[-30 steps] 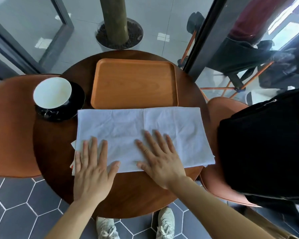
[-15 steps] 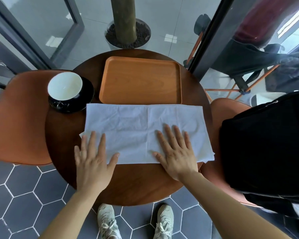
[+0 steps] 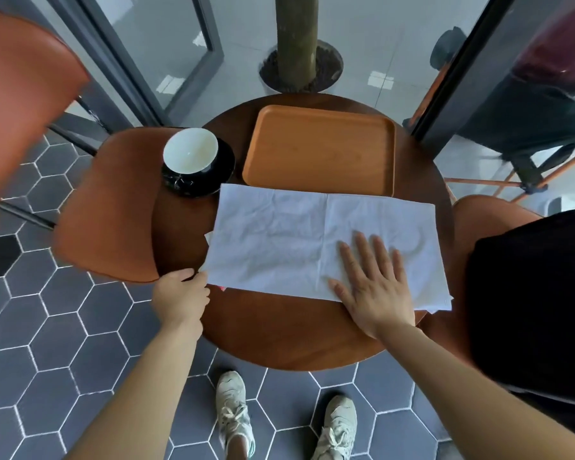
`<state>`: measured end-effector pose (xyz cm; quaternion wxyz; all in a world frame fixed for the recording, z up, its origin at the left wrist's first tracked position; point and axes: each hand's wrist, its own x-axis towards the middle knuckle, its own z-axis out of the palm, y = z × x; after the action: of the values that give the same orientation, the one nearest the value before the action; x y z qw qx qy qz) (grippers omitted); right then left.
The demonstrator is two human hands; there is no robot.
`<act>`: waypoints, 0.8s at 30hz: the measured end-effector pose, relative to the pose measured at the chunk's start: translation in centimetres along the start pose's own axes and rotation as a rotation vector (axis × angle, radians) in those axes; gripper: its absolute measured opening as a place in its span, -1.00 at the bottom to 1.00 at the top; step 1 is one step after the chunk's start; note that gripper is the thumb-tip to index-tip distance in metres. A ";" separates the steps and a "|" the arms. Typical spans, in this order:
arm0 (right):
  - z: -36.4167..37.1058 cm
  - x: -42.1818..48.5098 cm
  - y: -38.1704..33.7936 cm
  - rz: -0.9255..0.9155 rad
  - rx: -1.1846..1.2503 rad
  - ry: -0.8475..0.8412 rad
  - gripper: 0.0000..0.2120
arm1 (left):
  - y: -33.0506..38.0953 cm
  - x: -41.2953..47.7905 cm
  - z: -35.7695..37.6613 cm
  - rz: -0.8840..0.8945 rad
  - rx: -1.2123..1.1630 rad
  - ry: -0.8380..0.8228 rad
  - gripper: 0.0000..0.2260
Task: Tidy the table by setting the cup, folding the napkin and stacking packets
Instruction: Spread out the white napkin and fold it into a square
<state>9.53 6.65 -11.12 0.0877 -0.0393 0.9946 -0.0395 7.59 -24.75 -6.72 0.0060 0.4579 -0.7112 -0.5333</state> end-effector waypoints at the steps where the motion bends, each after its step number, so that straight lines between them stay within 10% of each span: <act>1: 0.0 0.0 -0.1 0.001 -0.003 -0.008 -0.33 | 0.0 0.1 0.0 -0.002 -0.025 0.011 -0.80; 24: -2.4 1.3 -1.8 -0.127 0.147 0.194 -0.34 | 0.4 -2.3 -2.1 0.154 -0.293 0.037 -0.90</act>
<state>8.00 4.93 -8.86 -0.0091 -0.0917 0.9883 -0.1215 9.68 -24.82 -4.38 0.1268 0.4059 -0.6585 -0.6209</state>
